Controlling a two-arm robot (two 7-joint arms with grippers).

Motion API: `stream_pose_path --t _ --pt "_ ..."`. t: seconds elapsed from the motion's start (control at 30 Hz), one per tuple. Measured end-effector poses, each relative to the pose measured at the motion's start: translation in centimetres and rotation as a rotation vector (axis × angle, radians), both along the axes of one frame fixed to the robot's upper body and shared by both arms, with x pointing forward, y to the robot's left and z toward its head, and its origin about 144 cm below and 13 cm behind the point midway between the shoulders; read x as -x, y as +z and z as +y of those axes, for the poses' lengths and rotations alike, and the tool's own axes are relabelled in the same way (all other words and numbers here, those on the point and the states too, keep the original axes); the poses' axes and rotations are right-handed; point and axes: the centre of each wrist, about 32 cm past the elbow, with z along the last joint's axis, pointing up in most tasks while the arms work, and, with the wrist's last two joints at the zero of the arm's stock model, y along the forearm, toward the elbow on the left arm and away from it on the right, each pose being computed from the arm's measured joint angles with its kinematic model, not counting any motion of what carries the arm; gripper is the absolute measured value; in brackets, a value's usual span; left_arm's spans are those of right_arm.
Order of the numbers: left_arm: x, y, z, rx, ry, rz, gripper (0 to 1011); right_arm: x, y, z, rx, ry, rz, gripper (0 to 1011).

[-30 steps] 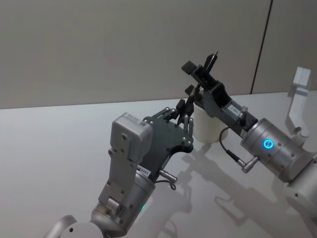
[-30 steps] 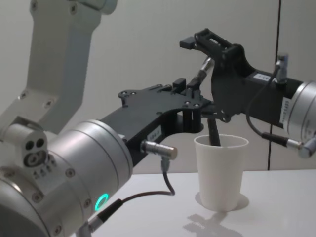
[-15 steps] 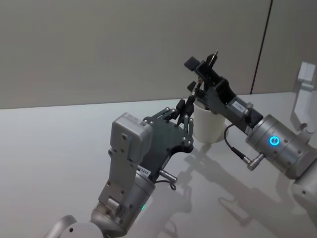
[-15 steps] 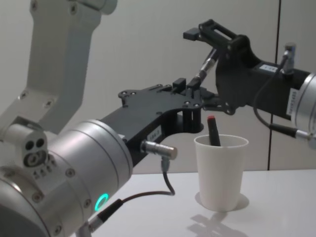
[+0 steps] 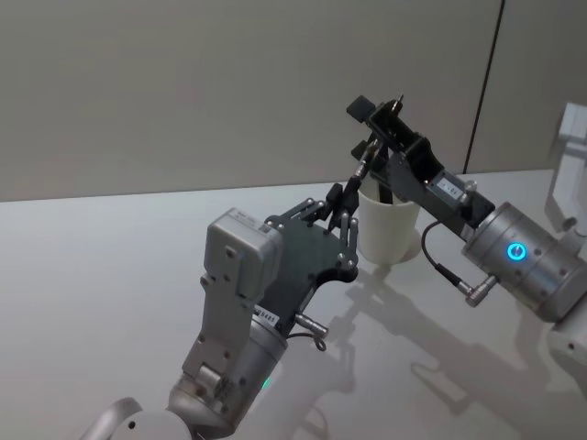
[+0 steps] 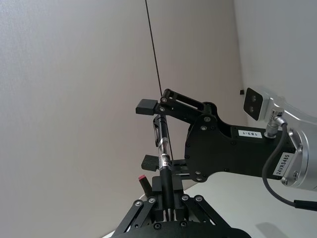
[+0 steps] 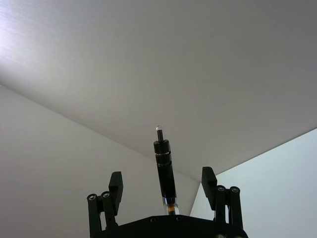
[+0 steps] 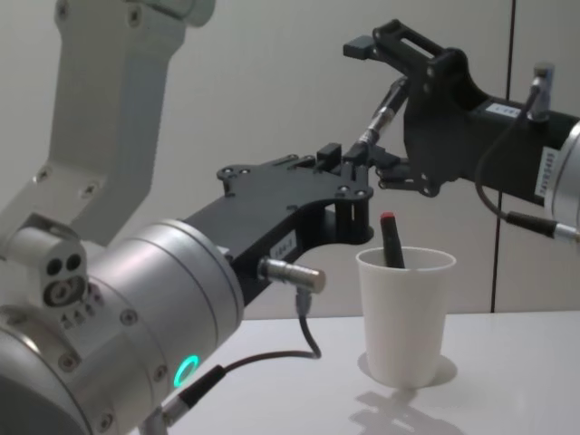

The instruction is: Place the pen into the pen holder.

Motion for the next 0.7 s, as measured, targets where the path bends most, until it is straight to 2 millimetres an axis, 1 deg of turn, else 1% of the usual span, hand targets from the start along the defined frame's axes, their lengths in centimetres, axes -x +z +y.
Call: stream_pose_path --t 0.33,0.7 --pt "0.00 0.00 0.00 0.000 0.000 0.000 116 -0.50 -0.01 0.04 0.006 0.012 -0.003 1002" --pt "0.00 0.00 0.00 0.000 0.000 0.000 116 -0.71 -0.11 -0.44 0.023 0.018 -0.003 1001"
